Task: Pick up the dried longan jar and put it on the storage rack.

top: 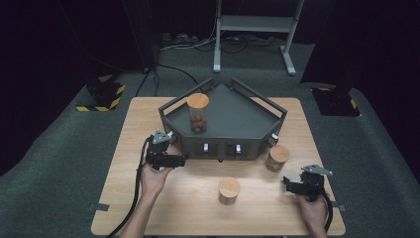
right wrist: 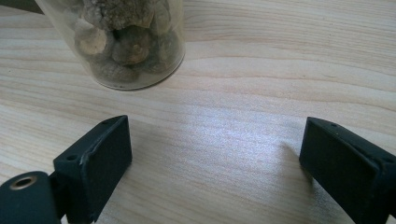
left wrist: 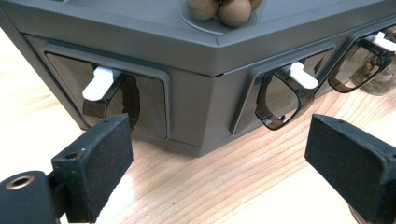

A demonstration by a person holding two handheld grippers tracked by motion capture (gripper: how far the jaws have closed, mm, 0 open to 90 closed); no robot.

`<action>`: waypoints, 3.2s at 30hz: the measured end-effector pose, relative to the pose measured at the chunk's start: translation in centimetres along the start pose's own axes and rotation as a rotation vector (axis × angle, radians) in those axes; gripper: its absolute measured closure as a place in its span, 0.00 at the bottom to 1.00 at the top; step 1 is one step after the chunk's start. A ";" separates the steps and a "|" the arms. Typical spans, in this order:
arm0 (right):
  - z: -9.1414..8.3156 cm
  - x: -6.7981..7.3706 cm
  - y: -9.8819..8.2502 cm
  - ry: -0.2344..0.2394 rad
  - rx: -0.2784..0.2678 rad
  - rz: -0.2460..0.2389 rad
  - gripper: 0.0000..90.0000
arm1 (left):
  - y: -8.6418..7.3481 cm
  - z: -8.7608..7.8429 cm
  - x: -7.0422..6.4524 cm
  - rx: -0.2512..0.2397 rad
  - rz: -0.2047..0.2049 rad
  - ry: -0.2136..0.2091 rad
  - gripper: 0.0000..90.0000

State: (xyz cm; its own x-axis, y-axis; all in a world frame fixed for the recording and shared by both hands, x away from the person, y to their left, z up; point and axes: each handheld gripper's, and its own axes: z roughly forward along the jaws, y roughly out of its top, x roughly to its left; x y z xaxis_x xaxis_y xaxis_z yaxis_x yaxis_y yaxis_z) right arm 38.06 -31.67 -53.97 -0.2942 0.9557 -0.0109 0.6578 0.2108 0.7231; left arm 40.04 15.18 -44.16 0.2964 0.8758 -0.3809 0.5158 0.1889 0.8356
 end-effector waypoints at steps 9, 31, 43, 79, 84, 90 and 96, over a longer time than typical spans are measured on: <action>0.0 0.0 0.0 0.000 0.000 0.000 0.10 | -0.6 0.0 0.3 0.008 -0.004 0.009 0.09; 0.0 0.0 0.0 0.000 0.000 0.000 0.10 | -1.7 0.0 0.9 0.019 -0.021 0.018 0.09; 0.0 0.0 0.0 0.000 0.000 0.000 0.10 | -2.4 0.2 1.1 0.024 -0.030 0.021 0.09; 0.0 0.0 0.0 0.000 0.000 0.000 0.10 | -6.1 1.2 1.6 0.061 -0.004 0.060 0.08; 0.0 0.0 0.0 0.000 0.000 0.000 0.10 | -6.6 1.5 1.7 0.063 -0.003 0.067 0.08; 0.0 0.0 0.0 0.000 0.000 0.000 0.10 | -7.2 1.9 1.7 0.049 -0.008 0.082 0.08; 0.0 0.0 0.0 -0.001 0.000 0.001 0.10 | -8.0 2.2 1.7 0.056 -0.009 0.090 0.08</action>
State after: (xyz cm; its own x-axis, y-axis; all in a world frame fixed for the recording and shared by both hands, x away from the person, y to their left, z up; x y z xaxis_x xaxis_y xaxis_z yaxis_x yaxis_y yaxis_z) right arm 38.07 -31.65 -53.97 -0.2931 0.9560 -0.0110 0.6580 0.2101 0.7231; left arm 38.23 14.14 -52.34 0.2193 0.9109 -0.3494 0.5629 0.1744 0.8079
